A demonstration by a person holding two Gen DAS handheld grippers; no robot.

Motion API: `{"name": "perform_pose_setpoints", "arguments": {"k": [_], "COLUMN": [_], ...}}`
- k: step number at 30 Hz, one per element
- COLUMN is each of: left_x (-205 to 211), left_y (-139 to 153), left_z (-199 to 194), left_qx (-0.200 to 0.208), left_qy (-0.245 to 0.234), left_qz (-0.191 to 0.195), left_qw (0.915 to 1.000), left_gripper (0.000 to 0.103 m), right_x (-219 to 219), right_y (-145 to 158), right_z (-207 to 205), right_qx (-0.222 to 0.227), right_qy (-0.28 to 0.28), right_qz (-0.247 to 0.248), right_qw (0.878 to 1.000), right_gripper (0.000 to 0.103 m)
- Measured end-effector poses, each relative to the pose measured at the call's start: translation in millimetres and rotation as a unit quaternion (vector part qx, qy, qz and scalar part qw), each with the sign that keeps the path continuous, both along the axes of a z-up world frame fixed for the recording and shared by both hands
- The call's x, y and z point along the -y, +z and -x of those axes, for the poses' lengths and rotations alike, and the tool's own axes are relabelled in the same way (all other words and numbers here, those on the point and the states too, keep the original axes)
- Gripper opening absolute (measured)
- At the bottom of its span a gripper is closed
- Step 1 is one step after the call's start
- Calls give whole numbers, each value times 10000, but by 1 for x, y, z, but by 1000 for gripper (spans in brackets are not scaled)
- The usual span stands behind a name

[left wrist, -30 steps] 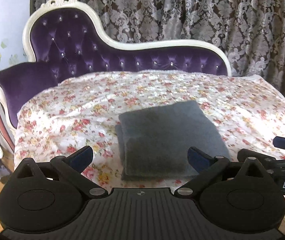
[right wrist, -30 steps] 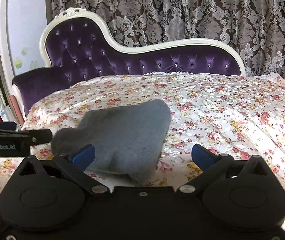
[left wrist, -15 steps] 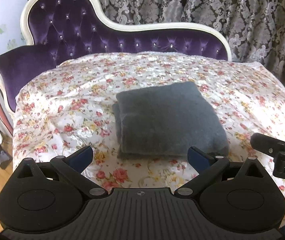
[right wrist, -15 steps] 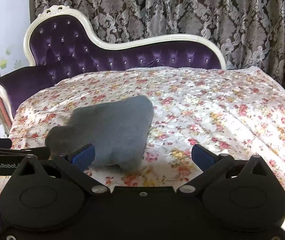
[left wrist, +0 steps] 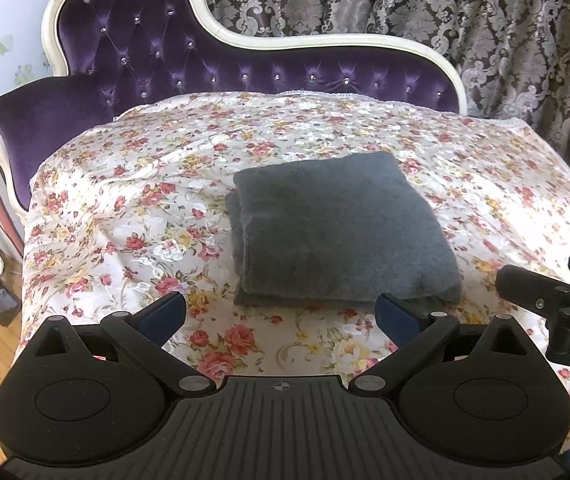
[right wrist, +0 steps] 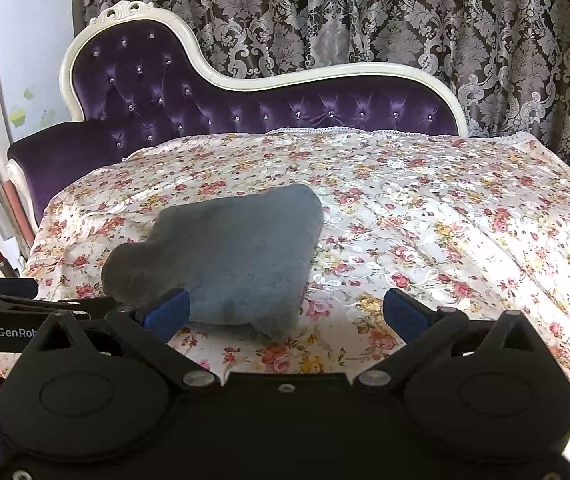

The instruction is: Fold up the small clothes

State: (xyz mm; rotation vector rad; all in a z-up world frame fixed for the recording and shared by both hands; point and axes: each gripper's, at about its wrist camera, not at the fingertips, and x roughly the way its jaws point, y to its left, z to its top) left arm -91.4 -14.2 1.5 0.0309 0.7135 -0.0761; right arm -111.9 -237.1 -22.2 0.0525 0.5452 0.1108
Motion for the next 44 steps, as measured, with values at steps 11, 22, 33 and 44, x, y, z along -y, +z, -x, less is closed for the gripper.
{"name": "perform_pose_setpoints", "arguments": {"k": [11, 22, 33, 44], "left_x": [4, 7, 7, 7], "left_y": [-2, -5, -7, -10], "left_z": [0, 0, 0, -1], "left_qx": [-44, -97, -145, -190], "left_qy": [-25, -57, -71, -90], "left_qz": [-19, -38, -39, -65], "left_qw": [10000, 9999, 9999, 9998], "left_gripper": [102, 102, 102, 102], "right_x": [-1, -2, -4, -4], "right_y": [-2, -3, -5, -6], "right_z": [-1, -2, -2, -3], "right_qx": [-72, -105, -137, -173], "right_qy": [42, 56, 107, 133], "right_qz": [-41, -55, -62, -73], "right_qw": [10000, 9999, 9998, 9997], "right_gripper": [102, 102, 102, 102]}}
